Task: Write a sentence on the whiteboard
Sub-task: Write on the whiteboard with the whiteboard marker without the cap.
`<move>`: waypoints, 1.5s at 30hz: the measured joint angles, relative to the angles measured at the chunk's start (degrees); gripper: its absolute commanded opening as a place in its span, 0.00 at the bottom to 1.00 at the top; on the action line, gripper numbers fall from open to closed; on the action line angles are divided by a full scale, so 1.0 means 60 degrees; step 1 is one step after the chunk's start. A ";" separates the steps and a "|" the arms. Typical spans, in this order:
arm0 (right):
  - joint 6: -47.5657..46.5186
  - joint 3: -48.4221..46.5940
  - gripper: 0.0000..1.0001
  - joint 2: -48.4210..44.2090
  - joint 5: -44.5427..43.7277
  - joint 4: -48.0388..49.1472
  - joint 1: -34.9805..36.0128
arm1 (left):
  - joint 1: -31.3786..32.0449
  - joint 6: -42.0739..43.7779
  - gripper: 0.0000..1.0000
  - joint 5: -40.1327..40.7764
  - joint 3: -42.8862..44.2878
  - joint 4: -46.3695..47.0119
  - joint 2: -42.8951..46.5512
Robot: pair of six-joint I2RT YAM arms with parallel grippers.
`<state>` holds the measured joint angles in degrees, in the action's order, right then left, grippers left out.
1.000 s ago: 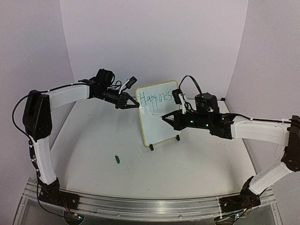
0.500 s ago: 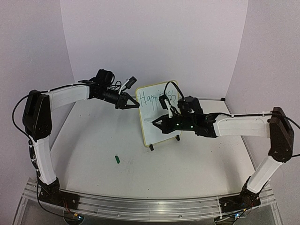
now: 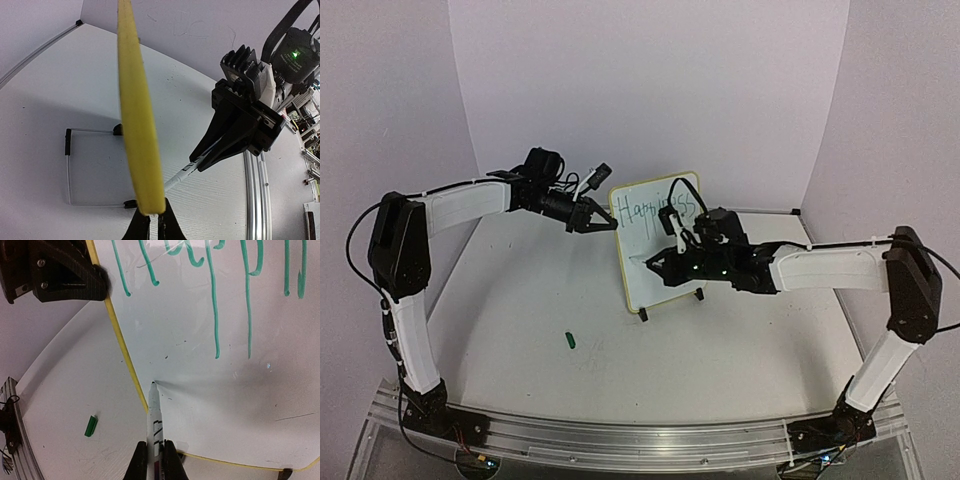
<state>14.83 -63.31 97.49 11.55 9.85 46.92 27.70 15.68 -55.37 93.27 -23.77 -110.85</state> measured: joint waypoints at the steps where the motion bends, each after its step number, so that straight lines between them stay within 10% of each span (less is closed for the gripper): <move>1: 0.0000 -0.0005 0.00 0.0010 -0.0024 0.0000 0.0000 | 0.0000 0.0000 0.00 0.0000 0.0000 0.0000 0.0000; 45: 0.0170 0.0321 0.00 -0.0396 -0.0285 -0.0004 0.0117 | 0.0000 0.0077 0.00 -0.0011 0.0004 -0.0029 0.0000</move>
<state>15.85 -61.39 95.11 9.84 9.82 47.62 27.70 16.14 -55.44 93.30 -23.94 -110.85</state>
